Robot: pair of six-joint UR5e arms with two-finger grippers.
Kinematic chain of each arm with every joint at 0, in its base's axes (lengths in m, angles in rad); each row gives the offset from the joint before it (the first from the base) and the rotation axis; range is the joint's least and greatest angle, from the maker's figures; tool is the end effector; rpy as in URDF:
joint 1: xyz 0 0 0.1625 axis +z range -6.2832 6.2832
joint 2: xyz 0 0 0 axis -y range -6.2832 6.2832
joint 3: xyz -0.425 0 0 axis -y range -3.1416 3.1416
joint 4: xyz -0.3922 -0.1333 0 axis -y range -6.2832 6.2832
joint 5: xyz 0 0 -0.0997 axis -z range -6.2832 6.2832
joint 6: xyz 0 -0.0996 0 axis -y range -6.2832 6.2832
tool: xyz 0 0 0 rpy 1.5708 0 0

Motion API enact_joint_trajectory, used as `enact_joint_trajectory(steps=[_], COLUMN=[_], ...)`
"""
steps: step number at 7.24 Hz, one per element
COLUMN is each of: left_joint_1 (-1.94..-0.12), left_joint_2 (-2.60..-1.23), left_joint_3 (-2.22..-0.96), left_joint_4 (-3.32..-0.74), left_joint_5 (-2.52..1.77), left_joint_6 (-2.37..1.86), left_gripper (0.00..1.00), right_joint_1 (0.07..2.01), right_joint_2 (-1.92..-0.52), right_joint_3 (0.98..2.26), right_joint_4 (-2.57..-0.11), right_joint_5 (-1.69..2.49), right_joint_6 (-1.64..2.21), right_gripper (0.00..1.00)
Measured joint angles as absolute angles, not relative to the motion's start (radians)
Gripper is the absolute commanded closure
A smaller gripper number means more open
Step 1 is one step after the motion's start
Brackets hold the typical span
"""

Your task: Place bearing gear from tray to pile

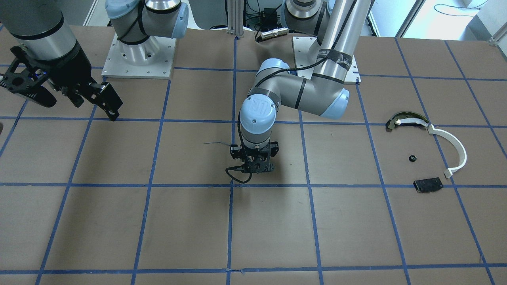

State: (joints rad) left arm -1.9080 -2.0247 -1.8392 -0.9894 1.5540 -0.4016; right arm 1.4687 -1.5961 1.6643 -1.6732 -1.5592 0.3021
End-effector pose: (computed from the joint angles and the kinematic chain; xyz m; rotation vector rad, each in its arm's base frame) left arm -0.3144 -0.4888 0.1726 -0.1016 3.0974 0.2133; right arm 0.0845 -0.4948 0.4645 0.6272 3.0627 -0.0514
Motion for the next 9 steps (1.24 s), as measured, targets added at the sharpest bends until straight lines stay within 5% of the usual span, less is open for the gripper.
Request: enact_joint_trajectory(steps=[1,2,3,4,5,9], left_joint_1=[-1.908,-1.908,-1.908,-1.908,-1.908,-1.903], left_joint_2=[-2.028,-2.029,-2.031,-2.032,-2.032,-2.018], left_joint_3=[-1.839,-1.838,-1.838,-1.838,-1.838,-1.821], left_joint_4=[-0.989,-0.988,-0.988,-0.988,-0.989,-0.995], left_joint_5=[1.554,1.554,1.555,1.556,1.556,1.567], left_joint_6=[-0.401,-0.401,-0.400,-0.395,-0.390,-0.337], left_gripper=[0.29,0.45,0.72,0.77,0.95,1.00], right_joint_1=[1.470,1.470,1.471,1.471,1.471,1.517], right_joint_2=[-1.594,-1.593,-1.594,-1.596,-1.599,-1.613], right_joint_3=[1.665,1.667,1.669,1.670,1.670,1.674], right_joint_4=[-1.673,-1.674,-1.675,-1.675,-1.675,-1.683], right_joint_5=[-1.558,-1.558,-1.559,-1.560,-1.558,-1.548], right_joint_6=[0.301,0.300,0.300,0.300,0.300,0.301], right_gripper=[0.00,0.00,0.00,0.00,0.00,0.00])
